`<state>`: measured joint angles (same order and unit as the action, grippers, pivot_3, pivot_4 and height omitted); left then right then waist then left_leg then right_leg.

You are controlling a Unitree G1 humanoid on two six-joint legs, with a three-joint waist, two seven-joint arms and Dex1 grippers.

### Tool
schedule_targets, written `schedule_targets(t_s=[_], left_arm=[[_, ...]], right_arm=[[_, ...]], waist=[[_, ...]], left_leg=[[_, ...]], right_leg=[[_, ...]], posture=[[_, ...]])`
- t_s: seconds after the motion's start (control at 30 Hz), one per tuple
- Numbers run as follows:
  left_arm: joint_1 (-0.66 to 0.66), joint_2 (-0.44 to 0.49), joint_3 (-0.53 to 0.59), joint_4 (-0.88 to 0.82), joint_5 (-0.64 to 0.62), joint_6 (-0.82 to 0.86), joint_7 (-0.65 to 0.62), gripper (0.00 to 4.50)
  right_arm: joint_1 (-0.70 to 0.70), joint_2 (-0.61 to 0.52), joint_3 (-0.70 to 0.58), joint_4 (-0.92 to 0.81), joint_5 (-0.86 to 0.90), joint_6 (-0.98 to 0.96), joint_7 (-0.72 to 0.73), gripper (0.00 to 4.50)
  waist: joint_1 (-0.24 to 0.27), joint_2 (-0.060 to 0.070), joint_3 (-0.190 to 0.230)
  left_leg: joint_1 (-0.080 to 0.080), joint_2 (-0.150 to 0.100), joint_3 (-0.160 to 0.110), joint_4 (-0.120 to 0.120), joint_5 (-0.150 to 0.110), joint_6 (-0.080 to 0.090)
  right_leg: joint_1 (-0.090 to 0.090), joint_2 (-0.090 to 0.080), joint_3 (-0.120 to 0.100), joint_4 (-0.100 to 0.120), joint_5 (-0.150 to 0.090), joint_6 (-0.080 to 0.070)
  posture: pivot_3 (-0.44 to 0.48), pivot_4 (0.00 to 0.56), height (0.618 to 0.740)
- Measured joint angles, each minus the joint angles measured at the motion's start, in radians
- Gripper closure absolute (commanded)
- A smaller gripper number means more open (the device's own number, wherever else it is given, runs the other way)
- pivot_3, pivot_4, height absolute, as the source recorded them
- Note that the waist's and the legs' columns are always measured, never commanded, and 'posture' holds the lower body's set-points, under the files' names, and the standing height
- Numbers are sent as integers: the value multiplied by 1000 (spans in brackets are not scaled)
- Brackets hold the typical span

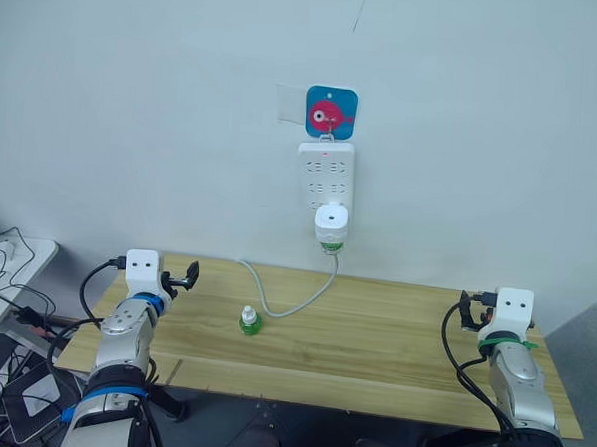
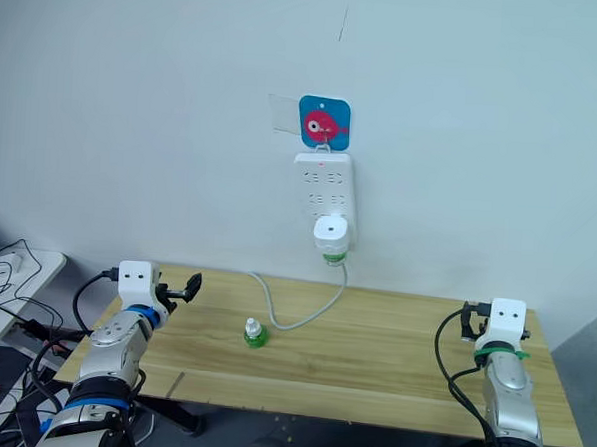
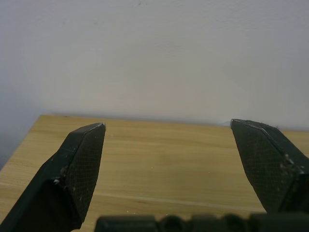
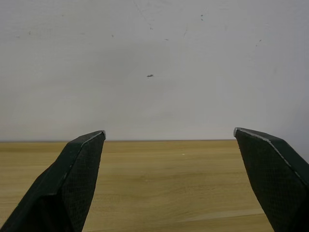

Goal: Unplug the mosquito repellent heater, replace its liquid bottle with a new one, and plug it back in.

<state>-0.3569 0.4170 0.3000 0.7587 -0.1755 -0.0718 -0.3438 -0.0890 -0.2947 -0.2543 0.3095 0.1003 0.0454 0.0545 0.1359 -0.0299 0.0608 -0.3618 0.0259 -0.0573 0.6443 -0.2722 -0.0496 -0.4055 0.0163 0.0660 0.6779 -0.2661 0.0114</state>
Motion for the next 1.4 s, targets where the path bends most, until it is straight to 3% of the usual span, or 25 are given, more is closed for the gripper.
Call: schedule_targets(t_s=[0.67,0.97,1.17,1.4], left_arm=[[-35,14,3,39,-8,-4,-20,0],[-33,14,-10,-3,-10,-6,-60,0],[-11,33,-13,-213,-125,76,-244,0],[-78,129,-116,-436,-207,290,-503,0]], right_arm=[[2,-5,-2,-30,0,0,-12,28],[31,-5,-2,-63,0,12,-12,28],[86,-24,14,-263,12,108,55,28],[187,-134,159,-724,112,327,265,28]], waist=[[-1,0,0],[-3,0,1],[-6,2,11],[-16,7,47]], left_leg=[[0,0,0,0,0,0],[0,0,0,0,0,0],[-1,0,0,0,0,0],[-1,0,-2,1,0,0]], right_leg=[[0,0,0,0,0,0],[0,0,0,0,0,0],[0,0,0,1,-1,1],[0,2,0,1,-2,2]], posture=[[337,39,740],[318,72,740],[310,98,740],[280,151,740]])
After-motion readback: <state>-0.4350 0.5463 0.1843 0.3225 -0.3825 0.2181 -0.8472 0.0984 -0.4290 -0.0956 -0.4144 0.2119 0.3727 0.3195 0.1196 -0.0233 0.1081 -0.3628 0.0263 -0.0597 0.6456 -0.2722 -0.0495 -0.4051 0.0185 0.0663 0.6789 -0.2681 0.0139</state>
